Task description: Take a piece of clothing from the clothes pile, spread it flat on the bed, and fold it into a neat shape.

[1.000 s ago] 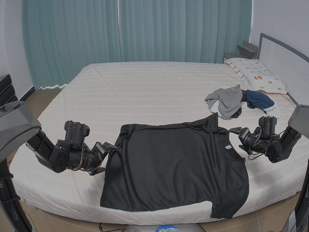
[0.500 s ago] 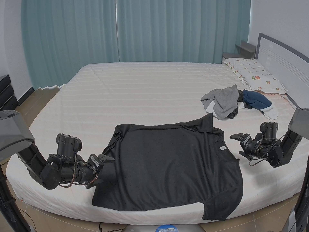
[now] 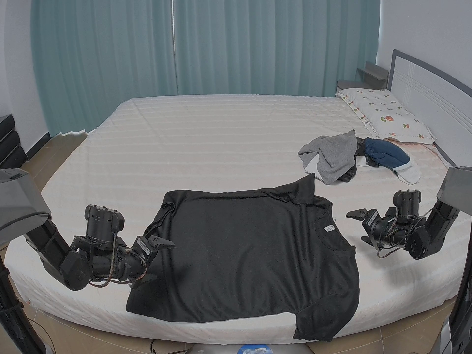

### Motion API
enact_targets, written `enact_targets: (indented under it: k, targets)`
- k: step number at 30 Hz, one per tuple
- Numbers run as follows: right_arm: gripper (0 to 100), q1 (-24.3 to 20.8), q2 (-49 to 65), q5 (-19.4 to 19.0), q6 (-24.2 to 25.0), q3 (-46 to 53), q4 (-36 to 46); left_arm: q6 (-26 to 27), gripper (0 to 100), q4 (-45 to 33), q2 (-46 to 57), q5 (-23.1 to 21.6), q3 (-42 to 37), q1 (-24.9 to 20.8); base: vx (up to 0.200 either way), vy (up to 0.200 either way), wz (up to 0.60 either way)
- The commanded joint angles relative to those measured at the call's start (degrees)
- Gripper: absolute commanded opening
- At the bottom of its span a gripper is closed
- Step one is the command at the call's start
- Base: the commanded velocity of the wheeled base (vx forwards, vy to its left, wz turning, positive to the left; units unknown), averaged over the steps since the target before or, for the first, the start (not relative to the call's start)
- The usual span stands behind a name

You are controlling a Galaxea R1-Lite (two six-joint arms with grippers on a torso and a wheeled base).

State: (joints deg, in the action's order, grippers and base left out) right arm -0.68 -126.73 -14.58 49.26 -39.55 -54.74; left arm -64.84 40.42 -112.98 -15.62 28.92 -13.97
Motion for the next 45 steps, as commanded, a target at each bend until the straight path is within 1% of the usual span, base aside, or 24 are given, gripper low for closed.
enact_targets:
  k: [1, 6, 9, 11, 12, 14, 15, 17, 22, 26, 30, 33, 36, 41, 45]
  targets:
    - [100, -0.4, 0.1, 0.0, -0.1, 0.3, 0.2, 0.2, 100, 0.0, 0.1, 0.2, -0.4, 0.0, -0.2, 0.0, 0.0]
    - [100, -0.7, 0.3, 0.0, -1.3, 1.5, 0.2, 0.8, 100, 0.0, 0.8, 0.3, -1.2, 0.1, -0.2, 0.0, 0.0]
    - [100, -0.7, 0.4, 0.0, -3.4, 2.6, 0.1, 1.8, 100, 0.1, 0.7, 2.1, -3.0, 0.2, -0.2, 0.0, 0.0]
    - [100, -0.6, 0.5, 0.0, -4.2, 2.8, 0.0, 3.1, 100, 0.0, 0.4, 3.1, -3.7, 0.5, 0.0, 0.0, 0.0]
    - [100, -0.7, 0.5, 0.0, -4.9, 3.2, 0.0, 5.5, 100, 0.0, 0.0, 4.5, -4.5, 0.8, 0.0, 0.0, 0.0]
    - [100, -0.7, 0.5, 0.0, -4.9, 3.2, 0.0, 5.5, 100, 0.0, 0.0, 4.5, -4.5, 0.8, 0.0, 0.0, 0.0]
    - [100, -0.7, 0.4, 0.0, -5.8, 3.7, -0.3, 9.1, 100, -0.1, -0.9, 6.7, -5.2, 1.1, 0.0, 0.0, 0.0]
    - [100, -1.0, 0.4, 0.0, -6.6, 4.0, -0.4, 10.6, 100, 0.0, -2.5, 9.6, -5.3, 1.1, 0.0, 0.0, 0.0]
    - [100, -1.7, 0.4, 0.1, -7.1, 4.7, -0.5, 10.8, 100, 0.0, -5.7, 11.1, -4.4, 1.2, 0.0, 0.0, 0.0]
    - [100, -1.9, 0.3, 0.3, -8.4, 5.2, -0.5, 10.7, 100, 0.2, -6.5, 13.9, -3.8, 1.8, 0.0, 0.0, 0.0]
    - [100, -2.1, 0.3, 0.3, -8.7, 5.3, -0.5, 10.7, 100, 1.2, -8.3, 14.1, -2.7, 3.0, 0.0, 0.0, 0.0]
    - [100, -2.5, 0.3, 0.3, -8.7, 5.4, -0.5, 10.8, 100, 4.0, -10.5, 14.2, -1.8, 4.0, 0.0, 0.0, 0.0]
    - [100, -2.8, 0.3, 0.4, -8.7, 5.5, -0.5, 10.8, 100, 6.1, -11.3, 14.3, -1.8, 4.0, 0.0, 0.0, 0.0]
    - [100, -3.4, 0.5, 0.5, -8.7, 5.8, -0.5, 10.9, 100, 6.1, -12.4, 15.0, 0.1, 3.8, 0.0, 0.0, 0.0]
    - [100, -3.5, 1.0, 0.5, -9.7, 6.4, -0.5, 11.7, 100, 6.0, -13.2, 15.8, 1.1, 3.7, 0.0, 0.0, 0.0]
